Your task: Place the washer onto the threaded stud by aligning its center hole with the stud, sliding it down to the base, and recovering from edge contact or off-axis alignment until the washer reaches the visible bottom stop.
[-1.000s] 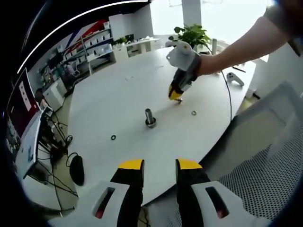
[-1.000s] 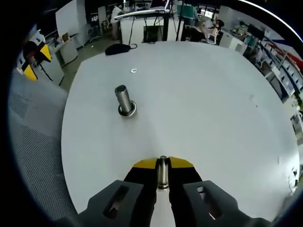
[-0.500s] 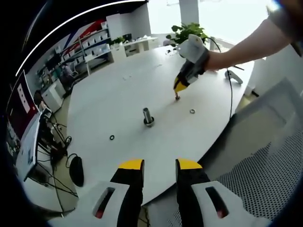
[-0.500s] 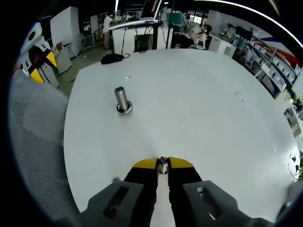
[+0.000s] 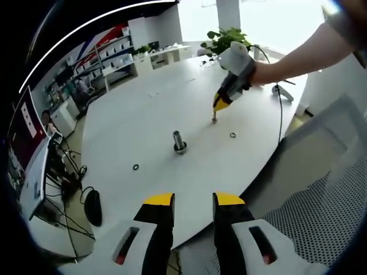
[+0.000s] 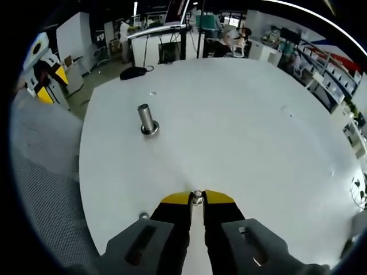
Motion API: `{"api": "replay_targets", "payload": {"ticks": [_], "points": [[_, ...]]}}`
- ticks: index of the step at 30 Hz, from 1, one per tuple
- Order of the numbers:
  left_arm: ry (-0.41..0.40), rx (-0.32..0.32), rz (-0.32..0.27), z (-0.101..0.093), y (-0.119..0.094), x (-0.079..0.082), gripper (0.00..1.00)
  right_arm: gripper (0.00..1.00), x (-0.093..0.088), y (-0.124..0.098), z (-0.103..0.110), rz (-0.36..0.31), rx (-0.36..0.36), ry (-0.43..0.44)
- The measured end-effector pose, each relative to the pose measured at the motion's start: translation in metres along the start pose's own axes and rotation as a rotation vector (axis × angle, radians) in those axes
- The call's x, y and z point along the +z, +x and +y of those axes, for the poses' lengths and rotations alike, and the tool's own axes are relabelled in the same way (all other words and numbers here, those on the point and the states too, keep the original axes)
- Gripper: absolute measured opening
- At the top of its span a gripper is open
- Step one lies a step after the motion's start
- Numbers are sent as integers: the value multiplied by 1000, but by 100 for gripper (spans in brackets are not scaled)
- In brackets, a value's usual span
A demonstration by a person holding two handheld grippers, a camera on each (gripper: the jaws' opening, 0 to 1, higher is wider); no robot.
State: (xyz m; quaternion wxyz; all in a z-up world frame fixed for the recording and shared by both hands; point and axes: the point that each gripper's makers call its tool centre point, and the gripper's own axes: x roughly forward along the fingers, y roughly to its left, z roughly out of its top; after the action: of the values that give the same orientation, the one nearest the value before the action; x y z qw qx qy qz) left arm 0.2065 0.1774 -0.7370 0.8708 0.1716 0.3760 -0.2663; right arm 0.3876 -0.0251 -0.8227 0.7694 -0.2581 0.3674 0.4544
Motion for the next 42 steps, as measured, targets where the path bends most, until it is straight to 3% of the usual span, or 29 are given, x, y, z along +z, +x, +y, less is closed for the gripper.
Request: {"api": "replay_targets", "payload": {"ticks": [22, 29, 42], "points": [[1, 2, 4, 1, 1, 0, 24, 10, -2, -2, 1, -4, 13, 4], [1, 1, 4, 0, 1, 0, 24, 14, 0, -2, 2, -8, 14, 9], [-5, 3, -13, 1, -1, 3, 24, 17, -17, -10, 5, 27, 0, 33]]}}
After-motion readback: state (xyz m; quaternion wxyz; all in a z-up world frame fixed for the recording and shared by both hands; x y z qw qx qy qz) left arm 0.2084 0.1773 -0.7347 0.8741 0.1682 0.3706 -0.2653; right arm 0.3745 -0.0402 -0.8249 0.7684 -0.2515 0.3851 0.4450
